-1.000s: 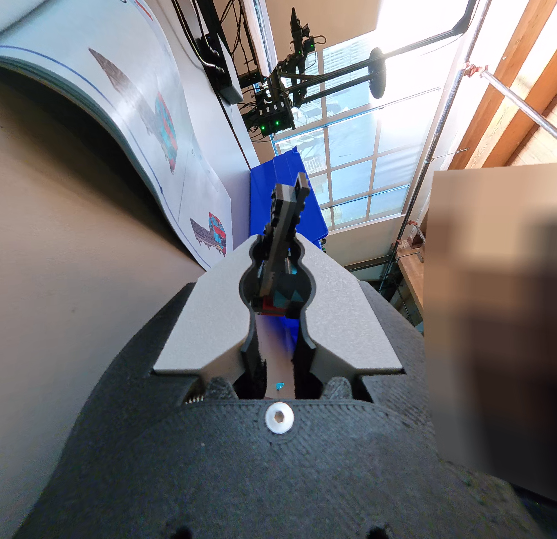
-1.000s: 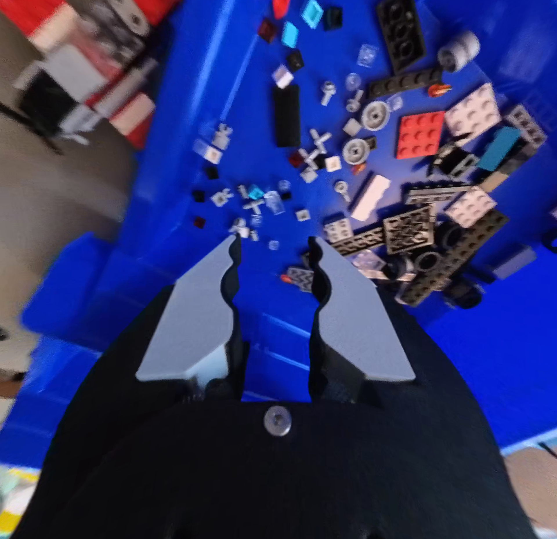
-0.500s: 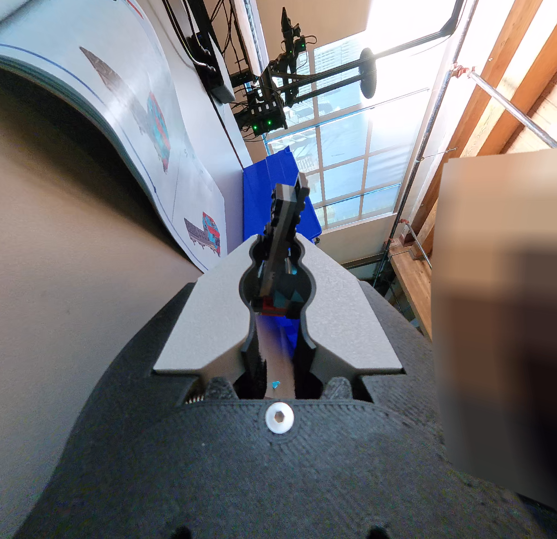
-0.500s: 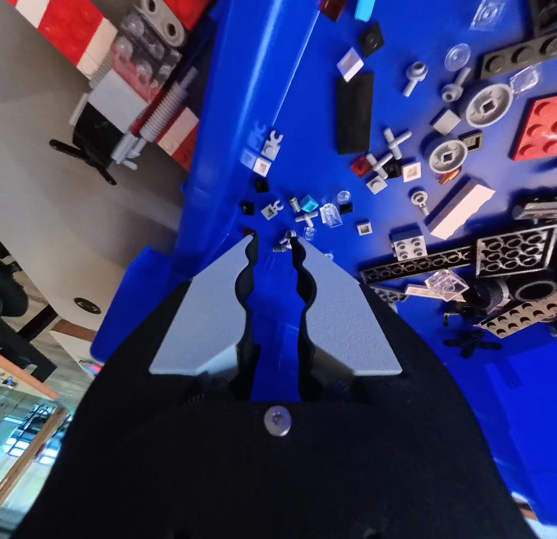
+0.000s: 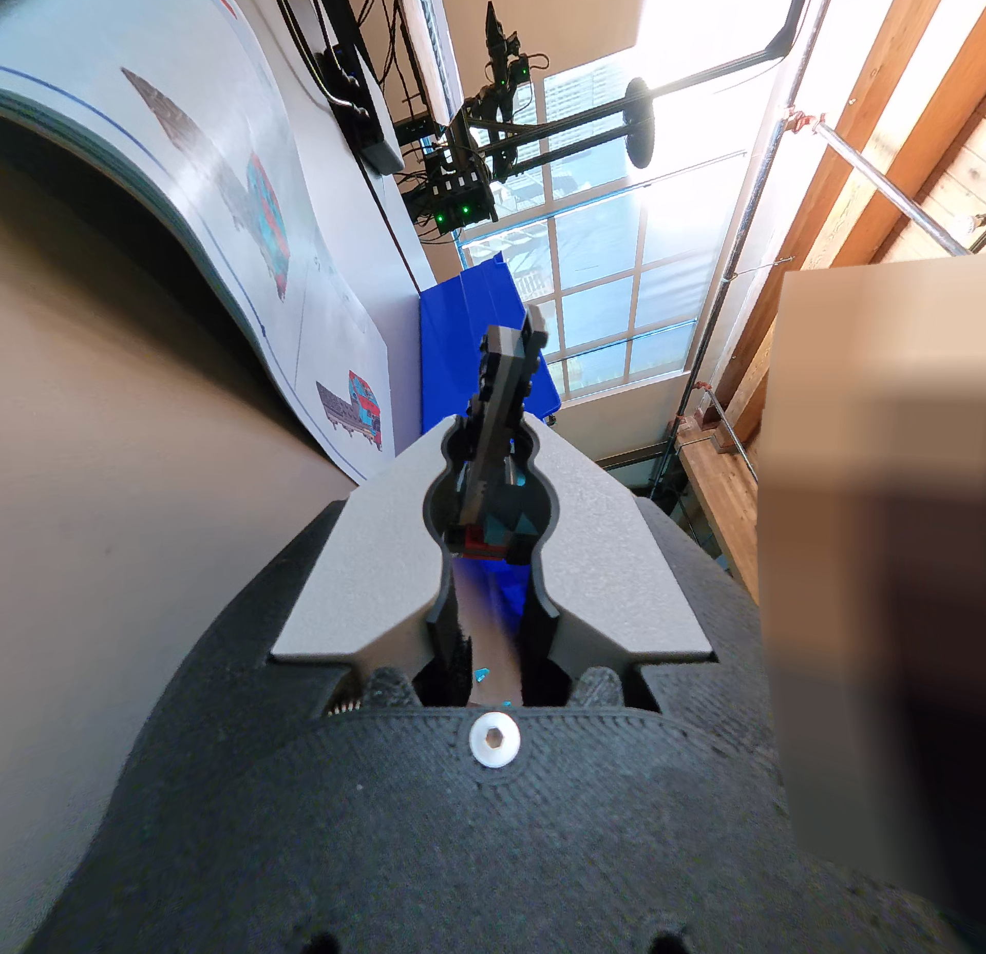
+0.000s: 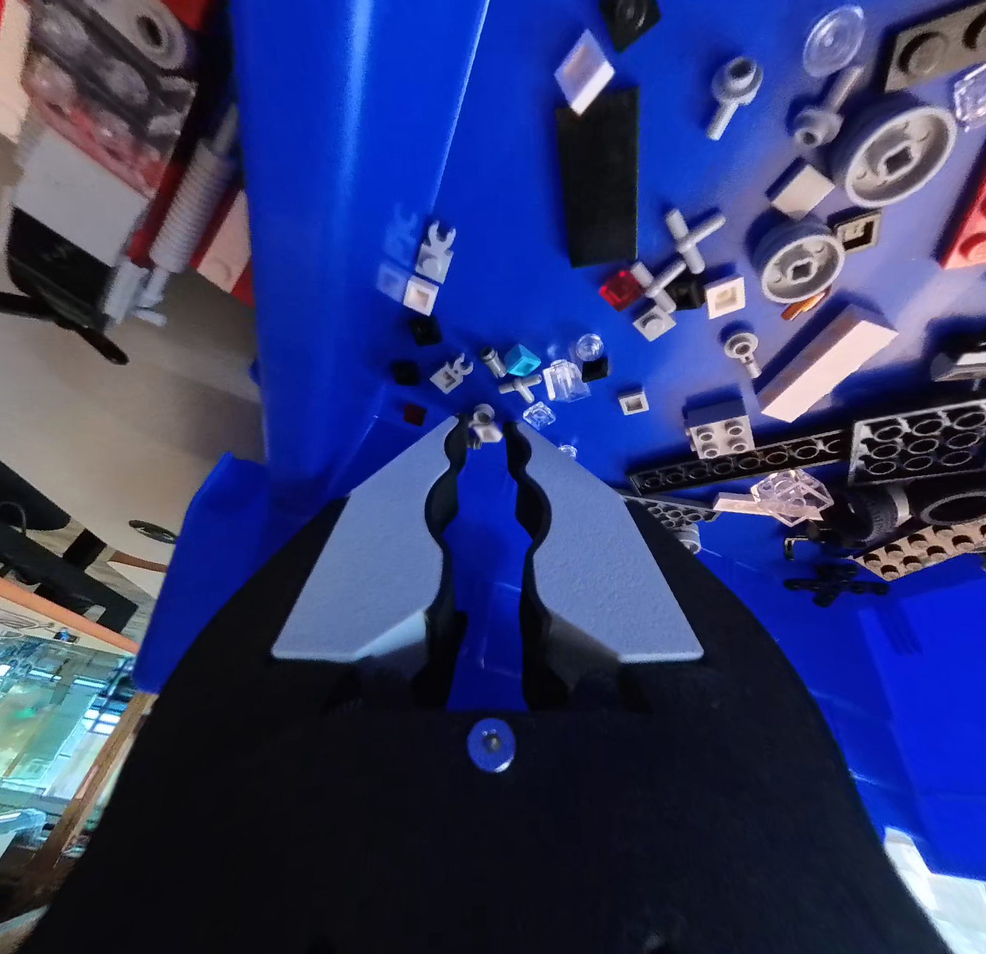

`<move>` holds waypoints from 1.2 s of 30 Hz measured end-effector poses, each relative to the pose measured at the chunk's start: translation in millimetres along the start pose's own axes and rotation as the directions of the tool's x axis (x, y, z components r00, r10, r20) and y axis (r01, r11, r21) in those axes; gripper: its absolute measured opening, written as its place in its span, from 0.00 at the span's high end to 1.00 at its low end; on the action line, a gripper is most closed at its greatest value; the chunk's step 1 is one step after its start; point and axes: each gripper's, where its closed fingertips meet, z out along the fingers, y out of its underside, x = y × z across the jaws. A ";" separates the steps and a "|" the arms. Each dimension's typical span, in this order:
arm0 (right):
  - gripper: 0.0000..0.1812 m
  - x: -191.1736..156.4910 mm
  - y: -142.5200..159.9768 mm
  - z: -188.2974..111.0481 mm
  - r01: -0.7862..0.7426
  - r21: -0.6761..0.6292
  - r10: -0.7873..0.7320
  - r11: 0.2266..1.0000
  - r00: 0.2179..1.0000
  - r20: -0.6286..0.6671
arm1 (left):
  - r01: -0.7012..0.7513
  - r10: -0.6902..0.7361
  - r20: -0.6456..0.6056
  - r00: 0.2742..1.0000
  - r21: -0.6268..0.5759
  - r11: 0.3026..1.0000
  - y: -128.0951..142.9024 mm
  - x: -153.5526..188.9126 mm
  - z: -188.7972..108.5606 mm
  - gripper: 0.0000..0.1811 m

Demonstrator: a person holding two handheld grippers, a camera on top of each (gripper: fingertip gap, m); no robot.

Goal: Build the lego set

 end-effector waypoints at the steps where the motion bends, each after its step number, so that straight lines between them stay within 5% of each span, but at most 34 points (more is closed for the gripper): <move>1: 0.92 0.2 0.4 -0.2 0.000 -0.005 0.000 1.000 1.000 -0.006 | 0.000 0.000 -0.002 1.000 -0.001 1.000 0.1 0.2 0.0 0.90; 20: 1.00 3.4 0.4 -20.0 -0.043 0.077 0.050 0.996 0.994 -0.099 | 0.001 -0.002 -0.056 0.998 -0.008 1.000 1.9 7.9 -4.2 0.90; 30: 0.87 9.7 -3.9 -15.4 -0.098 0.097 0.109 0.990 0.987 -0.117 | 0.004 -0.004 -0.076 0.997 -0.012 1.000 2.7 10.5 -5.8 0.90; 36: 0.88 7.5 -9.4 -11.5 -0.084 0.102 0.096 0.991 0.989 -0.116 | 0.006 -0.006 -0.072 0.997 -0.011 1.000 2.4 9.8 -5.7 0.90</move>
